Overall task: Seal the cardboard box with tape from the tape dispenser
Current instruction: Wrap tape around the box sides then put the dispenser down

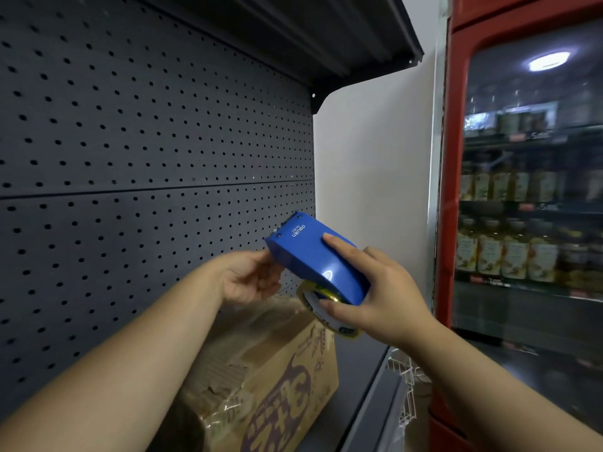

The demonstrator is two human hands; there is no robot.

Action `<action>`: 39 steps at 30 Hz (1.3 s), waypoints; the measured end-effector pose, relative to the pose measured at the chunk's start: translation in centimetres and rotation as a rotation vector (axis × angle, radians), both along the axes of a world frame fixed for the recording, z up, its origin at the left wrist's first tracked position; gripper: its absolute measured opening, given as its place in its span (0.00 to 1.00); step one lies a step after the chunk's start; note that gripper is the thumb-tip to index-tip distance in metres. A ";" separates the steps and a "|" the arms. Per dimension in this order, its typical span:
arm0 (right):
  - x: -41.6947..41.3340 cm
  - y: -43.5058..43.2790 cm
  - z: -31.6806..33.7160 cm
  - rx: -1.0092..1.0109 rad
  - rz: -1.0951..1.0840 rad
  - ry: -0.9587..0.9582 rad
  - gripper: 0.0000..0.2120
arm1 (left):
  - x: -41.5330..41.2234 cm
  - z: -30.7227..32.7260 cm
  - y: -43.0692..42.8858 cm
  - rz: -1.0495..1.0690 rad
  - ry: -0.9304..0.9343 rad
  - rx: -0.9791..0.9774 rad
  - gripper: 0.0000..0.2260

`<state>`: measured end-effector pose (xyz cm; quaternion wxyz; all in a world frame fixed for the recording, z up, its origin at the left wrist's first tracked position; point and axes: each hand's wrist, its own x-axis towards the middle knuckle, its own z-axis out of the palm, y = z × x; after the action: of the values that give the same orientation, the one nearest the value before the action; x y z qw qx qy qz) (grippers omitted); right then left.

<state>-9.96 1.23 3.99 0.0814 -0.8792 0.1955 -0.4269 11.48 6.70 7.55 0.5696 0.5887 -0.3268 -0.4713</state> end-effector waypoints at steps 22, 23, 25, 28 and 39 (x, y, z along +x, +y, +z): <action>0.1 -4.4 0.3 0.143 -0.052 0.258 0.40 | 4.8 2.3 -7.9 0.385 -0.650 -0.124 0.07; -0.1 -4.6 0.2 0.159 -0.039 0.269 0.41 | 5.3 2.1 -8.1 0.428 -0.655 -0.121 0.07; -0.5 -5.2 0.1 0.186 -0.016 0.298 0.41 | 6.0 1.7 -8.4 0.470 -0.663 -0.102 0.07; -1.1 -6.2 -0.1 0.205 0.010 0.335 0.41 | 7.0 0.7 -8.9 0.550 -0.647 -0.079 0.09; -1.8 -9.2 -1.4 0.277 0.006 0.453 0.38 | 8.1 -4.1 -10.5 0.389 -0.836 0.331 0.11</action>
<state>-11.76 -8.01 2.60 0.1567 -0.9333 0.2626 -0.1882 19.62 -3.80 3.44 0.3658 0.8603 -0.3323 -0.1251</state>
